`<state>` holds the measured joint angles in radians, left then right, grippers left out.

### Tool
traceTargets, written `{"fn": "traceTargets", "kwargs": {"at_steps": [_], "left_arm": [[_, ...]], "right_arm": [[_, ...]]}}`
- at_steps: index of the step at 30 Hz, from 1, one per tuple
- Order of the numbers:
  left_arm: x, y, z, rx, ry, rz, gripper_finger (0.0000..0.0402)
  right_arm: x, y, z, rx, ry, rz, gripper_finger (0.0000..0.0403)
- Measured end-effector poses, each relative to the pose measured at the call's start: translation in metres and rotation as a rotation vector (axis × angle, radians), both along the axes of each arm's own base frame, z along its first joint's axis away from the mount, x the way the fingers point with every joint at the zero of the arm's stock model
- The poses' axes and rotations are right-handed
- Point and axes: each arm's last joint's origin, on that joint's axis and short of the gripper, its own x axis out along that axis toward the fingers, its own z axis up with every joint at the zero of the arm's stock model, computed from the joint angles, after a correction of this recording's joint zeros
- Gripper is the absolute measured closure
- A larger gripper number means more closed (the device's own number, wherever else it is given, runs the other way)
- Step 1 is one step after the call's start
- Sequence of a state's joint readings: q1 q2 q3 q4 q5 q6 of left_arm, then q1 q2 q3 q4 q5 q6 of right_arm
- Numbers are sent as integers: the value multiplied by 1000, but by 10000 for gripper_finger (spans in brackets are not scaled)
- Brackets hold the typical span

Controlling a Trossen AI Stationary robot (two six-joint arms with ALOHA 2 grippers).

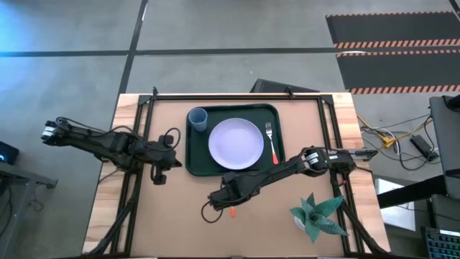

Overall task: Pick and place plate/cup/fork/spoon on tray
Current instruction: Put the orange spoon on the black serving tray to the right of the white plate

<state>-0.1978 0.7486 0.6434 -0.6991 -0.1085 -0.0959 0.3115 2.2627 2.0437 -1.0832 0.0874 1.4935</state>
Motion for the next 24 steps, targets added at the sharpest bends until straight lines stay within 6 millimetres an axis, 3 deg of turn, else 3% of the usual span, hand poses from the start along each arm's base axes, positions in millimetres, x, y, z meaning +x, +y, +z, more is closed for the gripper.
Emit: {"fn": "traceTargets", "kwargs": {"at_steps": [16,20,24], "left_arm": [[-1,0,1,1,-5,-2,402],[0,0,0,1,-4,-2,402],[-1,0,1,1,-5,-2,402]], "right_arm": [[0,0,-27,34,-46,-68,219],[-2,0,-29,40,-29,-75,272],[-5,-1,-31,31,-7,-73,359]]}}
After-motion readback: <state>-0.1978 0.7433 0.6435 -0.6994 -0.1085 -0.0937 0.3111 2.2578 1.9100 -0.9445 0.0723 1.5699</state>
